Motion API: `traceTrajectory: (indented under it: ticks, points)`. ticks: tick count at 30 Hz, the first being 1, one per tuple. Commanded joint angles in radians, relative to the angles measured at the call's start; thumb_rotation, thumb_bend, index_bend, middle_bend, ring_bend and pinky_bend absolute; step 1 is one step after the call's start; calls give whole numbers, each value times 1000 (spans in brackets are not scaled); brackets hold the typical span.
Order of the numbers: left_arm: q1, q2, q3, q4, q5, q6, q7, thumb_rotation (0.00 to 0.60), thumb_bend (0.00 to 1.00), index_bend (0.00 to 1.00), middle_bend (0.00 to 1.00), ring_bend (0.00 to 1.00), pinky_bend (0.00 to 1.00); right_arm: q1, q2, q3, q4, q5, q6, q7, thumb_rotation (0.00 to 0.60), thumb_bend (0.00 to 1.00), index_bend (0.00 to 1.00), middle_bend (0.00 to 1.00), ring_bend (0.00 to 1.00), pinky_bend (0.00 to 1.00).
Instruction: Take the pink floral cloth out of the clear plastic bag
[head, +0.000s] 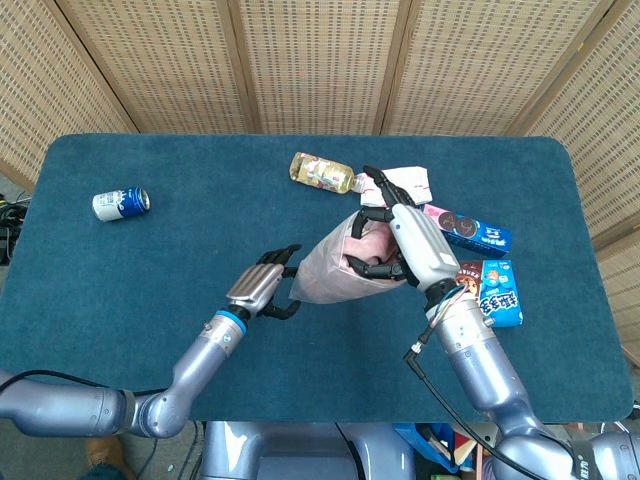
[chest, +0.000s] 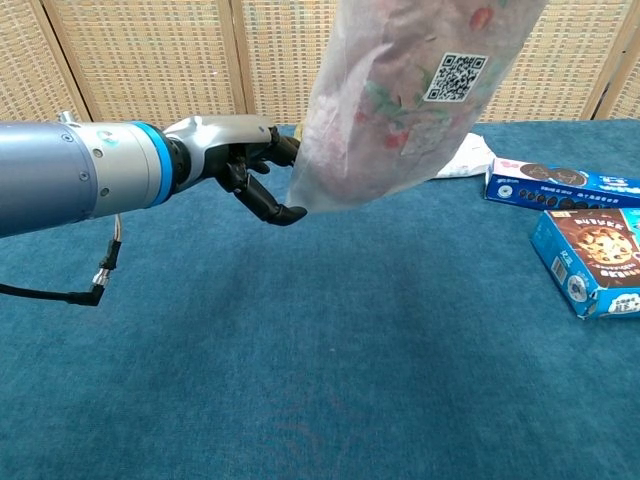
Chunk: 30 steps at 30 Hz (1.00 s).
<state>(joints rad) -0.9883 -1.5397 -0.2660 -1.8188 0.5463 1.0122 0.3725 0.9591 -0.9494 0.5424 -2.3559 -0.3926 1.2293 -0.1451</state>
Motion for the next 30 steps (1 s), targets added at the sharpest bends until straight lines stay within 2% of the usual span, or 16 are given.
traceTrajectory:
  ticks: [1,12,30]
  points:
    - [-1,-3,-2,0,4,4,-2,600,421,497,0,0,0,-1,0,-1,0,-1,-1,1,600,778,787,0,0,0]
    - [-10,-3,-2,-2,-11,3,8,600,421,507,0,0,0,-2,3,0,0,-3,-3,5,600,778,787,0,0,0]
    - [-21,-16,-3,7,-31,14,19,600,424,587,0,0,0,-6,10,-3,0,-7,-9,12,600,779,787,0,0,0]
